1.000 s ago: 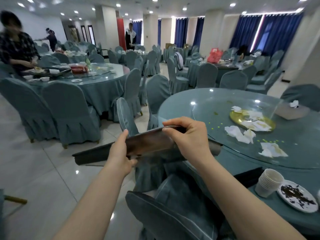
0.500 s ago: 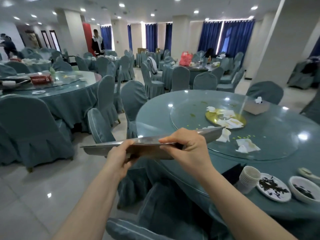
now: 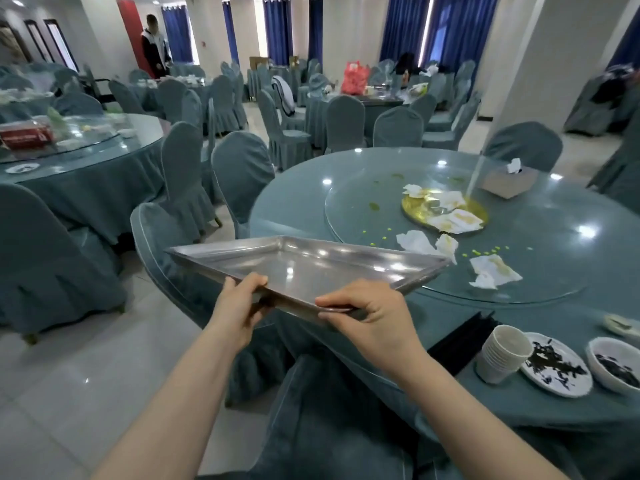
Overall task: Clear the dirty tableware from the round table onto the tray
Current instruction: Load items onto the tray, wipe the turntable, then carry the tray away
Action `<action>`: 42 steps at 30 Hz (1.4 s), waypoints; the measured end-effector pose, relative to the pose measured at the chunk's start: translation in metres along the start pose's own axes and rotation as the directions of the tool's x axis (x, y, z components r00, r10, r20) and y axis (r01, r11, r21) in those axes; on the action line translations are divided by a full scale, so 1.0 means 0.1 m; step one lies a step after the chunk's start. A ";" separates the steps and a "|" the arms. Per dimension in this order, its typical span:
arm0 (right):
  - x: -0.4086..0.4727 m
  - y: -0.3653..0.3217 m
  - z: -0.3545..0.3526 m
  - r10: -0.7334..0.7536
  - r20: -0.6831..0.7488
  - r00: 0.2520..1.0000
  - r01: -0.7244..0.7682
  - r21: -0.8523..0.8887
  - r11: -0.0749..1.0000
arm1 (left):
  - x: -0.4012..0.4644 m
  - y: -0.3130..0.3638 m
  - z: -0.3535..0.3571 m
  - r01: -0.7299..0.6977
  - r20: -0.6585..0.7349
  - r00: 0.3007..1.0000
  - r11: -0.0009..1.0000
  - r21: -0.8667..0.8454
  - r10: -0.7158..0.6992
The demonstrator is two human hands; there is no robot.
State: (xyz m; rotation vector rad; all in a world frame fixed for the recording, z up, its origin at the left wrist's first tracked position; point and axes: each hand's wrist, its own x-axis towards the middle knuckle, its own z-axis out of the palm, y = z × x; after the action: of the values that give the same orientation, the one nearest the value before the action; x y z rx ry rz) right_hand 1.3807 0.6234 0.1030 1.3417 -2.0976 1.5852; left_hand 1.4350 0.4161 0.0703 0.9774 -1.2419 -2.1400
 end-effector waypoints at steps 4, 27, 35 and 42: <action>-0.04 0.27 0.10 0.123 0.026 0.992 -0.124 0.064 0.990 | 0.14 -0.06 -0.01 0.004 0.056 0.998 0.999 0.047 -0.007; -0.24 0.92 0.99 0.323 0.209 0.923 -0.342 0.057 0.938 | -0.12 -0.21 -0.53 0.192 0.051 0.980 0.981 0.027 -0.193; -0.38 1.18 1.21 0.147 0.302 0.942 -0.084 -0.212 0.974 | -0.34 -0.28 -0.89 0.234 -0.036 0.972 0.972 0.004 -0.233; -0.74 1.51 1.35 0.239 0.433 0.869 -0.071 -0.370 0.927 | -0.49 -0.32 -1.09 0.219 -0.111 0.970 0.975 0.022 -0.215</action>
State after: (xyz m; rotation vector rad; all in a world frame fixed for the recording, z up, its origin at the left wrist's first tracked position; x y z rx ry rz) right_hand 1.3580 0.5526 -0.0997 1.5735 -2.6725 0.9185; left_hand 1.5488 0.4062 0.0224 1.2791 -1.1693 -2.2008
